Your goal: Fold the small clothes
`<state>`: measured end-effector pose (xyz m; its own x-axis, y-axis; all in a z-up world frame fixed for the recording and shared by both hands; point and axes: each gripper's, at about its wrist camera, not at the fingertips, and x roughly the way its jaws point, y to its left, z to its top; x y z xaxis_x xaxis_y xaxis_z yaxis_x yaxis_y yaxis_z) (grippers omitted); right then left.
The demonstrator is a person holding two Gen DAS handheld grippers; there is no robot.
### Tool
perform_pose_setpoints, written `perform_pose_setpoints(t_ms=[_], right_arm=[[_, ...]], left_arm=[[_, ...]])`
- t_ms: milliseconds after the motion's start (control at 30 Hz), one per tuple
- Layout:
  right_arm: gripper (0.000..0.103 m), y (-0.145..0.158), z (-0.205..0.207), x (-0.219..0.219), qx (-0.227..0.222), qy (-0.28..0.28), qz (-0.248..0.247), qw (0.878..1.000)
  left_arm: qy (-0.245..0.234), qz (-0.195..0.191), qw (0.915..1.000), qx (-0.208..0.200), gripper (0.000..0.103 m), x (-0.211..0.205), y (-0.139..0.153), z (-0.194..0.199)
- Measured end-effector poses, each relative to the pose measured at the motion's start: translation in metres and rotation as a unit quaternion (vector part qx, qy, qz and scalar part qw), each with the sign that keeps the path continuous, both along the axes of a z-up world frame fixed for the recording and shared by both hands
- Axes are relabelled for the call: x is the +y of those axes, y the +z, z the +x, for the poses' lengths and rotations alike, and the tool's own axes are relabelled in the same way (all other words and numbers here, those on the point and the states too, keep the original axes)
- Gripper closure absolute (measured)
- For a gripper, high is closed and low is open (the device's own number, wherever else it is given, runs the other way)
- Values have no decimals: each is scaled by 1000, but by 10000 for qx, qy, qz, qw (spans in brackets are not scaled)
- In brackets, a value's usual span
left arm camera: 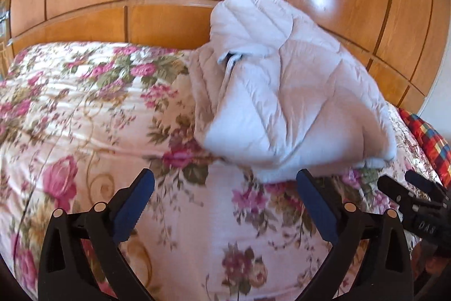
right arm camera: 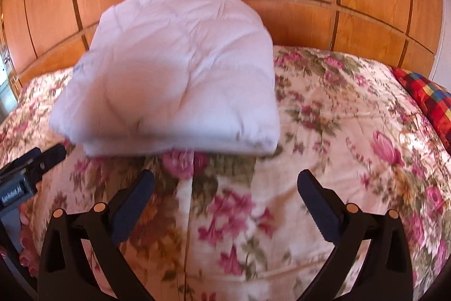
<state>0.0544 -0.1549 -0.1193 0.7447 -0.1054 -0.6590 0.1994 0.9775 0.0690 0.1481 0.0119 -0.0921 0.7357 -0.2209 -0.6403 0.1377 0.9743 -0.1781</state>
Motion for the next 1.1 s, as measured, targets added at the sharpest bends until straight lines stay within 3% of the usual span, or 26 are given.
perform_pose_setpoints(t_ms=[267, 600, 833, 933, 1100], right_arm=[[2, -8, -19, 17, 165, 100, -433, 9989], [2, 28, -56, 27, -63, 263, -517, 9983], [2, 47, -78, 26, -327, 108, -192, 9992], [2, 52, -82, 32, -266, 137, -304, 9991], [2, 59, -89, 32, -301, 80, -309, 9990]], left_arm=[[181, -189, 9997, 11, 4, 11, -4, -31], [404, 478, 9973, -387, 4, -4, 27, -82], [388, 545, 9970, -377, 4, -10, 42, -103], [430, 596, 9970, -253, 4, -10, 47, -105], [711, 768, 9935, -436, 4, -3, 60, -114]])
